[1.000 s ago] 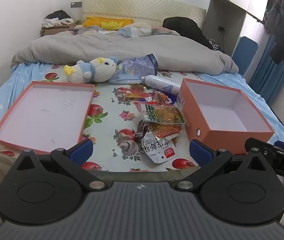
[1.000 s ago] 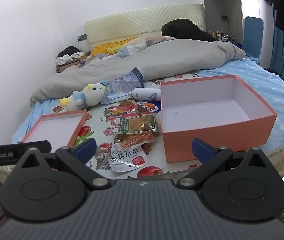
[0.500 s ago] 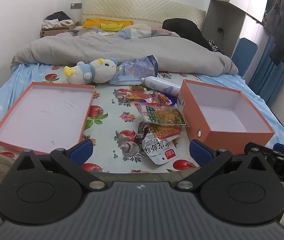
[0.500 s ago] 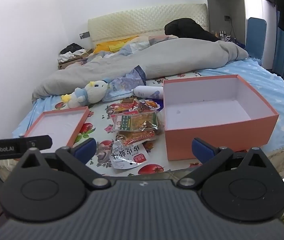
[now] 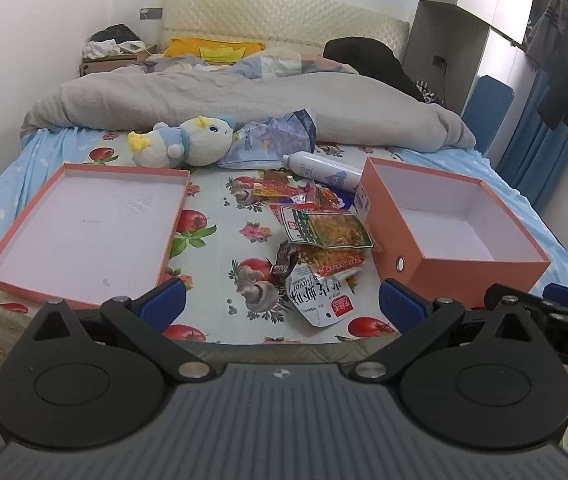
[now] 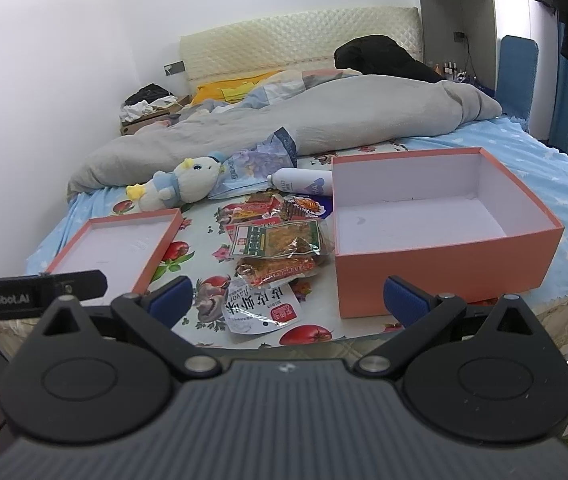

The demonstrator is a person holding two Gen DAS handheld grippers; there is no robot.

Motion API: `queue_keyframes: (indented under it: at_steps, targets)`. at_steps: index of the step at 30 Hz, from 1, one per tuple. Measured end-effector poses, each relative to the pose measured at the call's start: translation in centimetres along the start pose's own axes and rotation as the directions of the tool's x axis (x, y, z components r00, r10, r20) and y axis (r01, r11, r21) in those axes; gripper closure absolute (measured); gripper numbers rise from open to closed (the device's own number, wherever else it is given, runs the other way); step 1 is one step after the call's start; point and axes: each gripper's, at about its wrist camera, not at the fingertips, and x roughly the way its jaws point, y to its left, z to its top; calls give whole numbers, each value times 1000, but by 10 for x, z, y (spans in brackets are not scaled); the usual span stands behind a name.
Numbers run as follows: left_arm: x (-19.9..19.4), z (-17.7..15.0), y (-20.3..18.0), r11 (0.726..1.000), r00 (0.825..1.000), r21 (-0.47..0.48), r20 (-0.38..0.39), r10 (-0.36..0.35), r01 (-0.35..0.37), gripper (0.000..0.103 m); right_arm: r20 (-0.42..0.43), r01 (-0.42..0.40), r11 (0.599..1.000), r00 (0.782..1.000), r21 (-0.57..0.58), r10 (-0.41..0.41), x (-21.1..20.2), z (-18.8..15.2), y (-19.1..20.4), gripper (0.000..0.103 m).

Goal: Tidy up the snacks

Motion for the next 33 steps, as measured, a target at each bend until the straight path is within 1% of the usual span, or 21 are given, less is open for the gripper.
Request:
queue_keyframes:
  at_steps: [6, 11, 24, 29, 31, 33]
  targets:
    - [0, -2, 0, 1000, 1000, 8, -7, -4, 4, 0, -14, 4, 1000, 1000, -1, -4, 1, 0, 1, 0]
    - [-1, -3, 0, 1000, 1000, 8, -3, -6, 6, 0, -5, 8, 1000, 1000, -4, -8, 2, -2, 0, 0]
    - [-1, -4, -2, 1000, 1000, 13, -10, -10, 10, 0, -16, 11, 1000, 1000, 3, -11, 3, -2, -1, 0]
    - [3, -5, -6, 1000, 1000, 25, -19, 0, 0, 0, -20, 20, 1000, 1000, -3, -20, 4, -3, 1, 0]
    - [4, -4, -6, 1000, 1000, 27, -19, 0, 1, 0, -26, 14, 1000, 1000, 2, -13, 4, -3, 0, 0]
    - [5, -4, -6, 1000, 1000, 23, -22, -2, 2, 0, -34, -16, 1000, 999, 1, 16, 5, -5, 0, 0]
